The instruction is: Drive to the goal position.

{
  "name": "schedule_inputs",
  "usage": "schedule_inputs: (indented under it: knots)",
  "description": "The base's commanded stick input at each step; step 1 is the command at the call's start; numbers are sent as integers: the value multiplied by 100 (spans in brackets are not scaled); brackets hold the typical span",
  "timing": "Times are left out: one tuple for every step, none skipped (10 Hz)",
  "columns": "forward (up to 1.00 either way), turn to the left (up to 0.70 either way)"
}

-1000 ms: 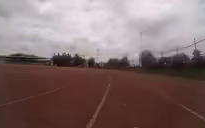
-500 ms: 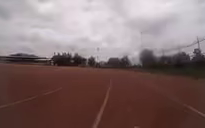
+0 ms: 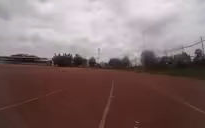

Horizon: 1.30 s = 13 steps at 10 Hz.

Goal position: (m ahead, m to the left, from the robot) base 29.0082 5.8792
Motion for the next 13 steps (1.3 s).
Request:
schedule_inputs:
  knots:
    - [70, 0]
    - [70, 0]
    - [70, 0]
    - [70, 0]
    - [70, 0]
    - [70, 0]
    - [70, 0]
    - [70, -2]
    - [70, -21]
    - [70, -35]
    - [70, -35]
    - [70, -35]
    - [70, -35]
